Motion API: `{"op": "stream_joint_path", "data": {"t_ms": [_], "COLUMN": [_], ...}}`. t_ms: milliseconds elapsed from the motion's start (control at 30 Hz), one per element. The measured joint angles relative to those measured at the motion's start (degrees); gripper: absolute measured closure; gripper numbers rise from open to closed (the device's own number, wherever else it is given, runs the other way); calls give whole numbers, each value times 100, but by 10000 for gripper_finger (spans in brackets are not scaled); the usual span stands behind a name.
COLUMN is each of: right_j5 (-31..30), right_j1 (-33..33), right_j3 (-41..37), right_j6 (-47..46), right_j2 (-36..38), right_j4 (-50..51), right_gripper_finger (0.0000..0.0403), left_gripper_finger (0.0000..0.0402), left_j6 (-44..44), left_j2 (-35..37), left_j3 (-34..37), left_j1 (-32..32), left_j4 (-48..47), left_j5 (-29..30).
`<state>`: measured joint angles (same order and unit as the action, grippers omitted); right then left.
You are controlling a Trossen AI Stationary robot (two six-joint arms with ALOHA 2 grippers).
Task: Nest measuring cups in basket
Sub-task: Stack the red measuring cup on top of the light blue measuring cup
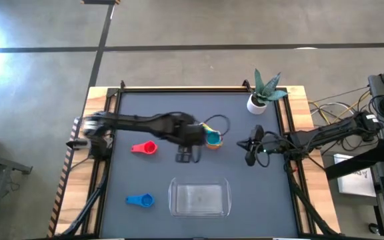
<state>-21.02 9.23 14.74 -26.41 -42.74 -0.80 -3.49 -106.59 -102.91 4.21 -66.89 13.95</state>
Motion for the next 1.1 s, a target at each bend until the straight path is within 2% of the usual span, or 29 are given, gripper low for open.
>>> {"op": "stream_joint_path", "data": {"t_ms": [133, 233, 467, 600, 800, 1100], "right_j5": [-3, -2, -7, -7, -4, -3], "right_j1": [81, 92, 90, 90, 90, 90], "right_j3": [0, 0, 0, 4, 4, 4], "right_j6": [-40, -24, 149, 329, 480, 459], "right_j2": [-2, -7, -7, -7, -49, -55], "right_j4": [-166, -313, -622, -776, -749, -724], "right_gripper_finger": [394, 394, 394, 394, 394, 394], "left_gripper_finger": [246, 238, 185, 150, 115, 108], "left_j6": [832, 1481, 2285, 2363, 2206, 2052], "left_j2": [1423, 2249, 3385, 3651, 3475, 2569], "left_j3": [2182, 3410, 5108, 5733, 6262, 6227], "left_j1": [26, 13, 26, 25, 26, -34], "left_j4": [1109, 1346, 1181, 1140, 1170, 1246], "left_j5": [10, 46, 48, 8, -113, -250]}}
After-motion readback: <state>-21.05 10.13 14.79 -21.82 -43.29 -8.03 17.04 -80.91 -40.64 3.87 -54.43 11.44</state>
